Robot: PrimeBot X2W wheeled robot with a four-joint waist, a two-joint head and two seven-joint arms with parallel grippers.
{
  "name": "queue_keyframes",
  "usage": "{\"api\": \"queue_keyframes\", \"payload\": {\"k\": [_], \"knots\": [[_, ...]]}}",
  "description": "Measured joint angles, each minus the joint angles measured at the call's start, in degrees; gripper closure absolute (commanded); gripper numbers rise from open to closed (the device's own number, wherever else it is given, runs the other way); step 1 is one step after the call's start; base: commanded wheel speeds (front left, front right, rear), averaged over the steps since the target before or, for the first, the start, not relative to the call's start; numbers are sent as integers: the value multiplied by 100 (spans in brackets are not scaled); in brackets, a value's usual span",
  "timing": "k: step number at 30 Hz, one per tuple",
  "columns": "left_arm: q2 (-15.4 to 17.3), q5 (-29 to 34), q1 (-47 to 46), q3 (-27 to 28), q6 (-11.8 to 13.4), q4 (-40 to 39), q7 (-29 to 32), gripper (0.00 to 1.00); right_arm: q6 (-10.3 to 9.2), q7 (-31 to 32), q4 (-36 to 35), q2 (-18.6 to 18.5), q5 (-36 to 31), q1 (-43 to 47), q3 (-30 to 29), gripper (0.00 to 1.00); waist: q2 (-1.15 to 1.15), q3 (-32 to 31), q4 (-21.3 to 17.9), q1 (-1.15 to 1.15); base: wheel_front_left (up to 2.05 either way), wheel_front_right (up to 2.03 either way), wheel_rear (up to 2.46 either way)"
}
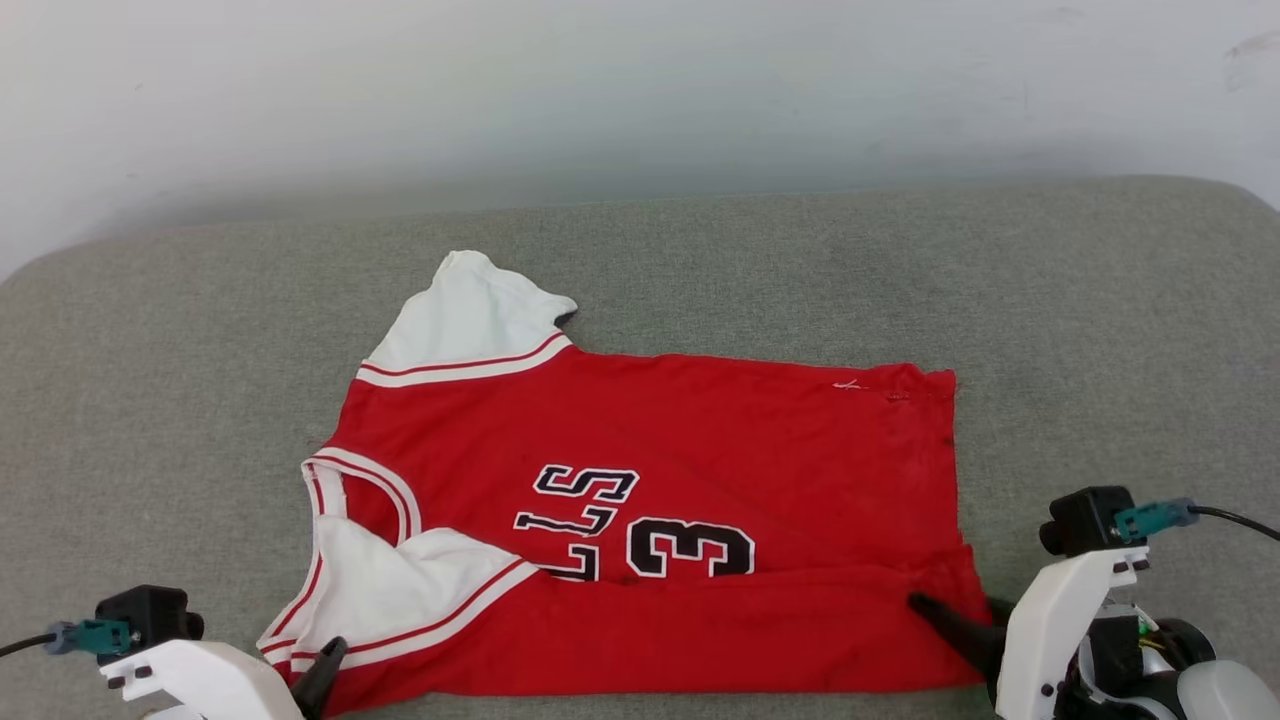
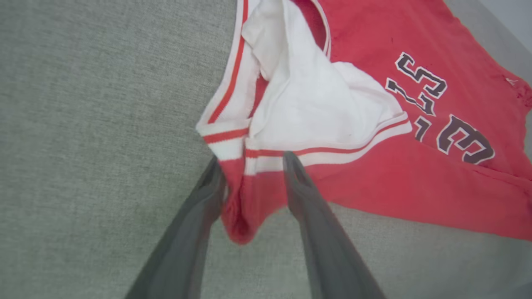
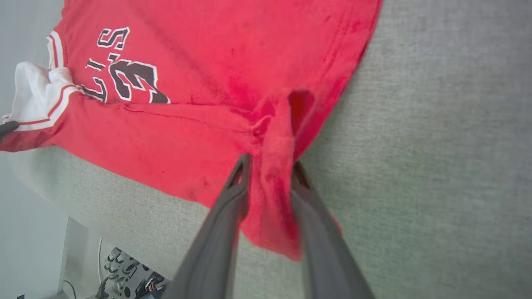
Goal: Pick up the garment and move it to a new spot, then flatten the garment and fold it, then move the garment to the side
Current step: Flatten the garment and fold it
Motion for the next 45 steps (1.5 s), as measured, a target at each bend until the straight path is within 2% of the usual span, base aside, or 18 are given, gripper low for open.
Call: {"api": "queue_keyframes", "payload": {"k": [5, 8, 15, 22, 25, 28, 31, 35, 39, 45], "knots": [[41, 148, -204, 46, -66, 41, -238, 0, 0, -779, -282, -58, -331, 69, 66, 0, 0, -9, -86, 0, 0, 0, 0], [131, 344, -346, 122, -102, -60, -480, 0, 1, -1522, -486, -65, -757, 69, -62, 0, 0, -51, -143, 0, 0, 0, 0], [178, 957, -942, 111, -19, -202, -1040, 0, 0, -2847, -797, 401, -1546, 160, -632, 0, 0, -122, -327, 0, 0, 0, 0], [63, 1352, -1978, 9, -7, 131, -1427, 0, 0, -3289, -1146, 742, -1853, -23, -840, 0, 0, 182, -547, 0, 0, 0, 0], [30, 1350, -2546, -34, -152, 479, -1407, 0, 1, -3332, -1265, 808, -1868, -225, -842, 0, 0, 428, -639, 1, 0, 0, 0], [26, 1233, -3193, -126, -394, 847, -1170, 0, 0, -3346, -1349, 827, -1867, -409, -842, 0, 0, 697, -721, 1, 0, 0, 0], [76, 1047, -3815, -238, -626, 1239, -684, 0, 0, -3355, -1408, 838, -1867, -547, -848, 0, 0, 967, -792, 1, 0, 0, 0], [255, 948, -4585, -379, -787, 1637, 30, 0, 0, -3381, -1494, 886, -1856, -687, -839, 0, 0, 1315, -890, 1, 0, 0, 0], [578, 939, -5313, -577, -910, 2008, 948, 0, 0, -3461, -1553, 921, -1814, -845, -786, 0, 0, 1689, -1010, 1, 0, 0, 0], [971, 1040, -5917, -905, -1044, 2405, 2015, 0, 0, -3581, -1521, 993, -1748, -961, -705, 0, 0, 2170, -1266, 1, 0, 0, 0]]}}
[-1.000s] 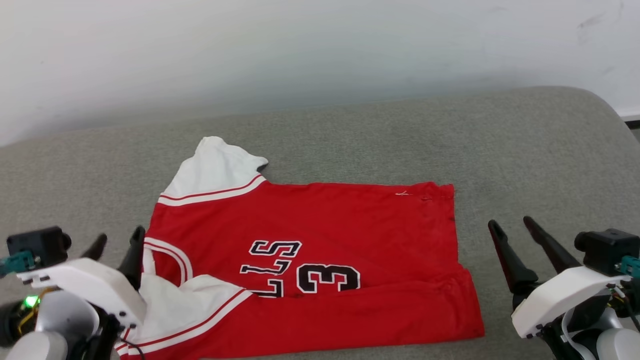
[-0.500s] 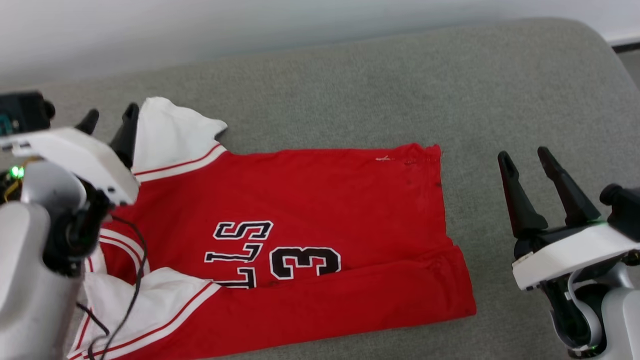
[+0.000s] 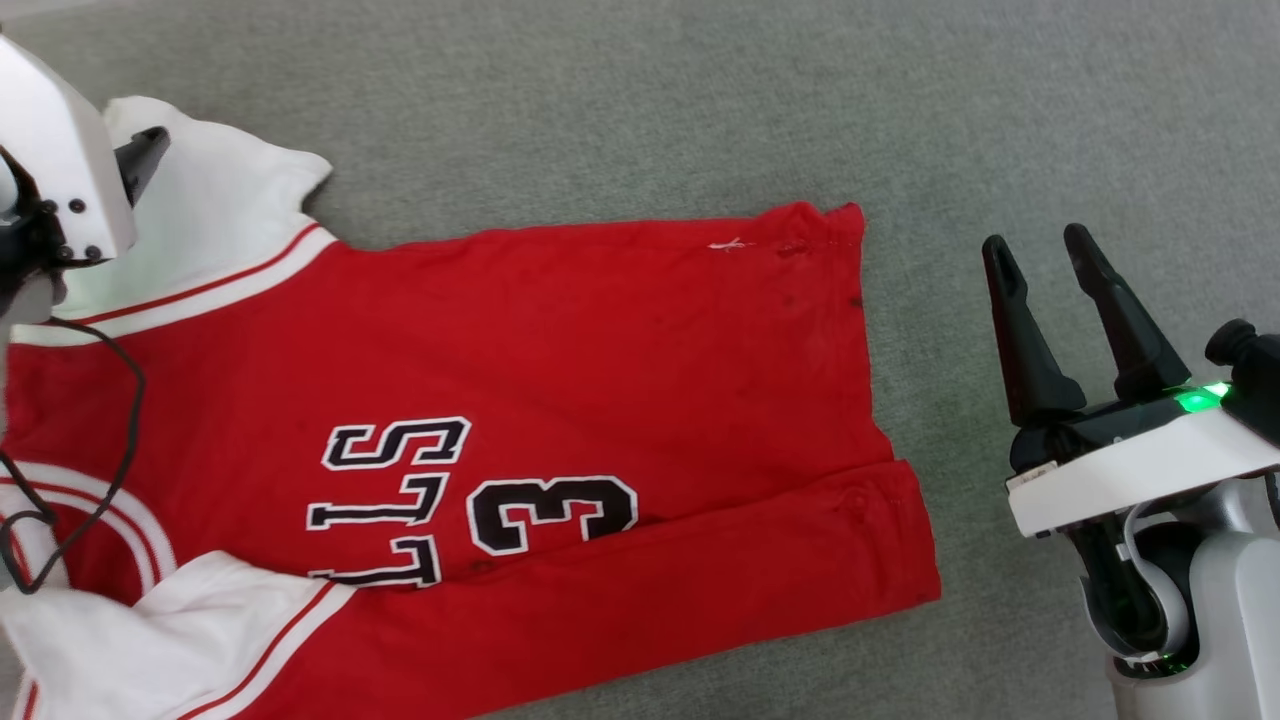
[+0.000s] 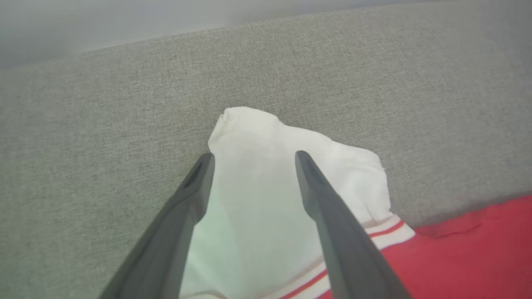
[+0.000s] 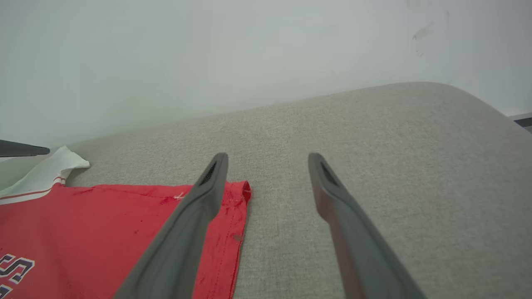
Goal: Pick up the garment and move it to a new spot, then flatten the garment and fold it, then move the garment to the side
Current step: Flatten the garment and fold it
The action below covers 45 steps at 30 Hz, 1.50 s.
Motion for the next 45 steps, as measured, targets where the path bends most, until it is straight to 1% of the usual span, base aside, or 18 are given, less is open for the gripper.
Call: {"api": "queue_keyframes", "payload": {"k": [4, 8, 9, 10, 11, 13, 16, 20, 24, 28, 30, 33, 37, 42, 45], "knots": [[104, 8, -110, -116, -12, 331, 460, 0, 0, -36, 144, 13, 82, -38, 80, 0, 0, 188, -178, 0, 0, 0, 0], [190, -15, -171, -181, -8, 560, 724, 0, 0, -41, 224, 8, 158, -49, 166, 0, 0, 263, -315, -1, 0, 0, 0], [185, -46, -172, -163, 19, 626, 735, 21, 0, -37, 236, 0, 214, -51, 174, 0, 0, 278, -336, -1, 0, 0, 0], [158, -90, -175, -147, 40, 681, 749, 71, 0, -37, 254, -1, 263, -63, 189, 0, 0, 286, -357, -1, 0, 0, 0], [138, -116, -175, -135, 56, 723, 764, 100, 1, -36, 271, -5, 274, -82, 200, 0, 0, 287, -374, -1, 0, 0, 0], [90, -179, -174, -82, 138, 828, 748, 100, 0, -25, 294, -34, 349, -114, 197, 0, 0, 283, -390, -1, 0, 0, 0], [19, -229, -141, -35, 162, 956, 604, 100, 0, 26, 366, -111, 458, -151, 155, 0, 0, 251, -376, -1, 0, 0, 0], [-111, -233, -95, -31, 157, 1078, 307, 100, 0, 321, 535, -285, 704, -191, 215, 0, 0, 137, -283, -1, 0, 0, 0], [-324, -177, -36, -80, 120, 1156, -60, 100, 0, 957, 837, -552, 1077, -472, 328, 0, 0, -34, -142, -1, 0, 0, 0], [-571, -125, -48, -151, 32, 1162, -392, 100, 0, 1891, 1237, -844, 1357, -750, 521, 0, 0, -202, 88, -1, 0, 0, 0], [-632, -94, -111, -198, -26, 1131, -458, 100, 0, 2364, 1451, -938, 1500, -920, 592, 0, 0, -273, 226, -1, 0, 0, 0], [-764, -100, -167, -272, -131, 1007, -492, 100, 0, 2917, 1745, -1031, 1602, -1208, 612, 0, 0, -346, 450, -1, 0, 0, 0], [-877, -69, -287, -372, -203, 803, -556, 100, 0, 3360, 2160, -1073, 1623, -1716, 627, 0, 0, -356, 739, -1, 0, 0, 0], [-990, -40, -350, -455, -234, 645, -609, 100, 0, 3638, 2807, -1061, 1589, -2254, 616, 0, 0, -235, 995, -1, 0, 0, 0], [-1013, -42, -351, -495, -315, 582, -634, 100, 1, 3782, 3158, -1042, 1589, -2466, 650, 0, 0, -158, 1097, -1, 0, 0, 0]]}}
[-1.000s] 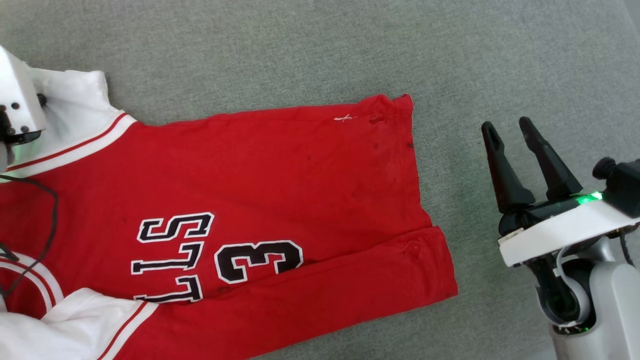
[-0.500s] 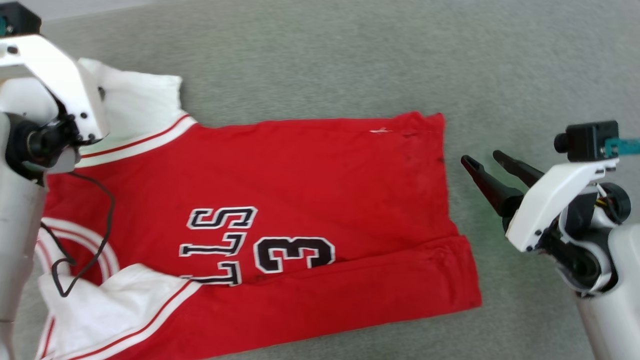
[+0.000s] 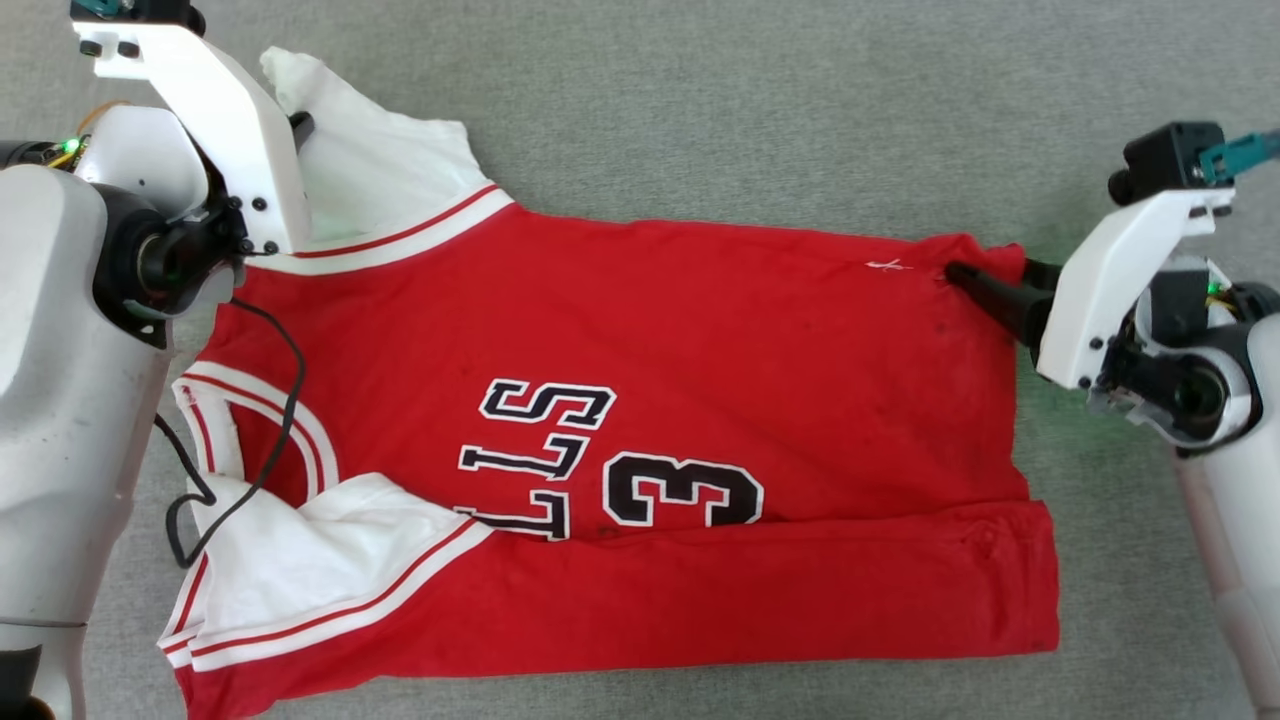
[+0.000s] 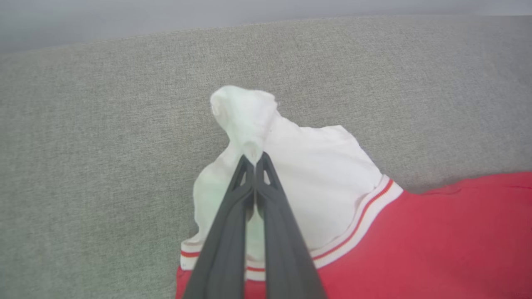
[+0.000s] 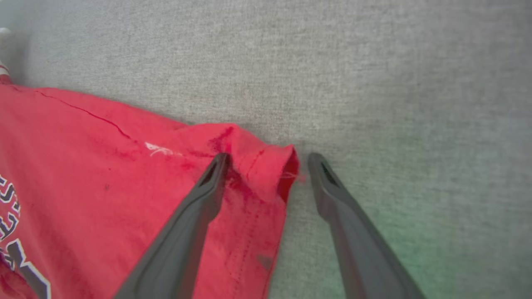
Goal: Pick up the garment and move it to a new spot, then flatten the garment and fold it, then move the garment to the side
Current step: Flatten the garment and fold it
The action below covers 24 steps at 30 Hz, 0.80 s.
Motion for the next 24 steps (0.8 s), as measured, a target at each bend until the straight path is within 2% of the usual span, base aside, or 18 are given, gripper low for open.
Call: {"api": "queue_keyframes", "payload": {"k": [1, 2, 3, 4, 9, 14, 20, 24], "knots": [[-2, 0, 1, -7, -7, -10, -18, 100, 0, 67, 81, 10, 14, -73, 32, 0, 0, 19, 28, 0, 0, 0, 0], [-4, -3, 2, -13, -18, -10, -23, 100, 0, 118, 167, 13, 30, -130, 59, 32, 0, 34, 51, 0, 0, 0, 0], [-5, -10, 5, -16, -42, -9, -29, 100, -1, 166, 220, 7, 43, -169, 97, 84, 0, 44, 70, 0, 0, 0, 0], [-7, -11, 11, -23, -55, -8, -41, 100, -1, 200, 254, -1, 74, -201, 126, 100, 0, 48, 83, 0, 0, 0, 0], [8, -56, 90, -21, -101, 26, -110, 100, -1, 168, 313, -58, 124, -290, 343, 100, 0, -10, 96, 0, 0, 0, 0], [89, -137, 430, 112, -108, -52, -436, 100, -1, -274, -7, -185, -58, -272, 470, 100, 0, -224, 71, 0, 0, 0, 0], [263, -425, 1418, 539, 18, -405, -1056, 100, 0, -642, -615, -253, -171, 315, 452, 100, 0, -655, 16, 0, 0, 0, 0], [368, -584, 2392, 812, 215, -838, -1456, 100, 0, -689, -950, -236, -238, 918, 432, 100, 0, -991, -28, 0, 0, 0, 0]]}}
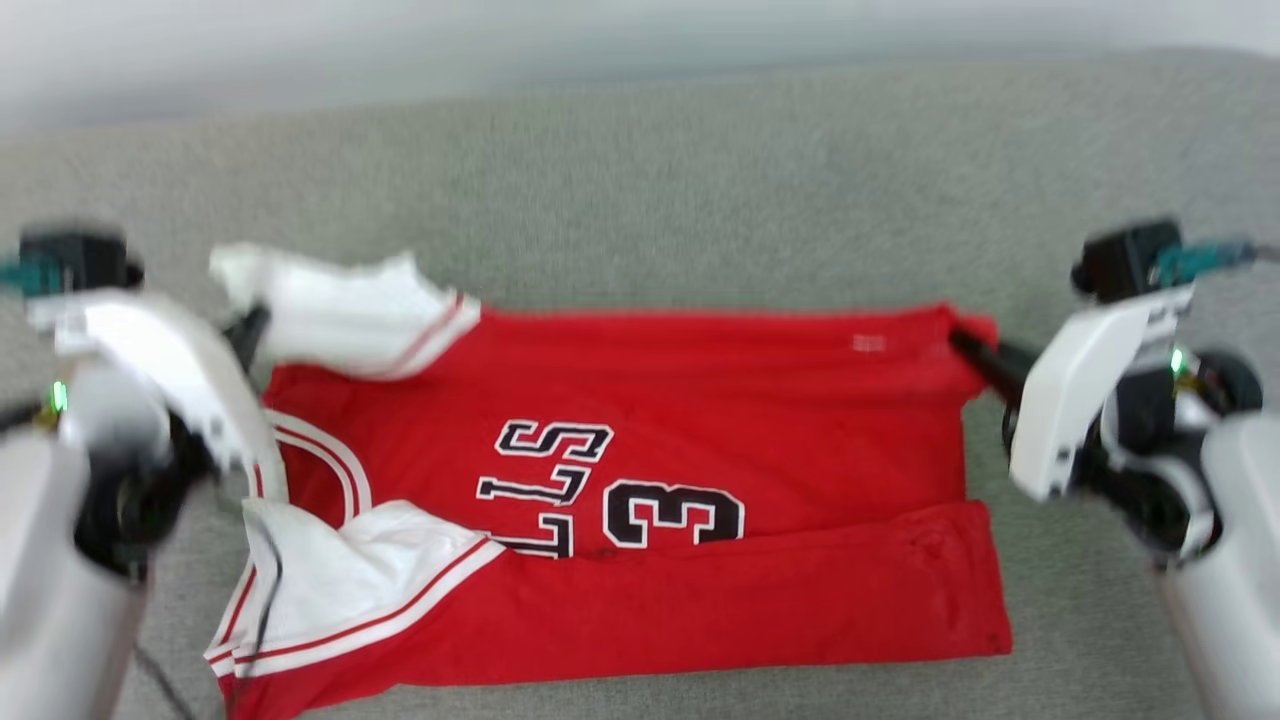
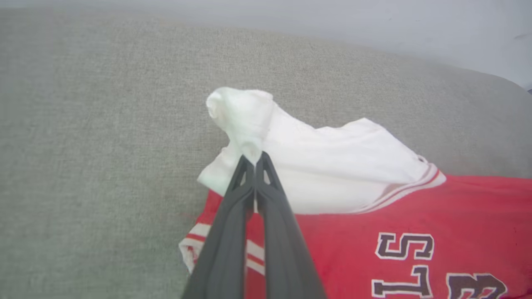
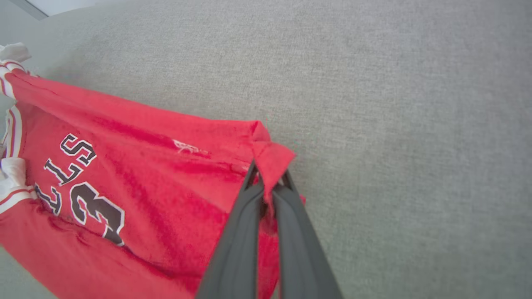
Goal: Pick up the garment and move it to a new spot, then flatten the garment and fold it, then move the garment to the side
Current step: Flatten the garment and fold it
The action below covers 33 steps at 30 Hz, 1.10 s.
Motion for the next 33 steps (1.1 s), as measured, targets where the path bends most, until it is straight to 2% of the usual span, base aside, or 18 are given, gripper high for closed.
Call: {"api": "queue_keyframes", "payload": {"k": [8, 13, 14, 15, 16, 21, 27, 33], "knots": [[-9, -292, 1933, 323, 426, -865, -478, 100, 0, -176, -412, 245, -109, 1337, -292, 100, 0, -603, 31, 0, 0, 0, 0], [-186, -432, 2867, 257, 595, -1090, -544, 100, 0, -232, -454, 444, -149, 2081, -571, 100, 0, -789, 86, -2, 0, 0, 0], [-219, -426, 2969, 240, 639, -1078, -581, 93, 0, -232, -444, 502, -148, 2178, -597, 66, 0, -802, 83, -2, 0, 0, 0], [-266, -438, 3058, 212, 661, -1065, -577, 54, 0, -236, -438, 560, -146, 2271, -614, 4, 0, -808, 77, -2, 0, 0, 0], [-327, -468, 3131, 177, 664, -1055, -584, 0, 0, -290, -425, 601, -156, 2355, -626, 0, 0, -813, 74, -2, 0, 0, 0], [-561, -270, 3223, 97, 735, -987, -1038, 0, 0, -523, -465, 684, -246, 2687, -701, 0, 0, -891, 60, -2, 0, 0, 0], [-716, 240, 3193, 59, 765, -1203, -1923, 0, -1, -754, -1118, 683, -312, 2936, -895, 0, 0, -1042, 22, -1, 0, 0, 0], [-854, 748, 3021, -9, 849, -1603, -2646, 0, -1, -398, -1671, 622, -378, 3027, -1450, 0, 0, -1195, 6, -1, 0, 0, 0]]}}
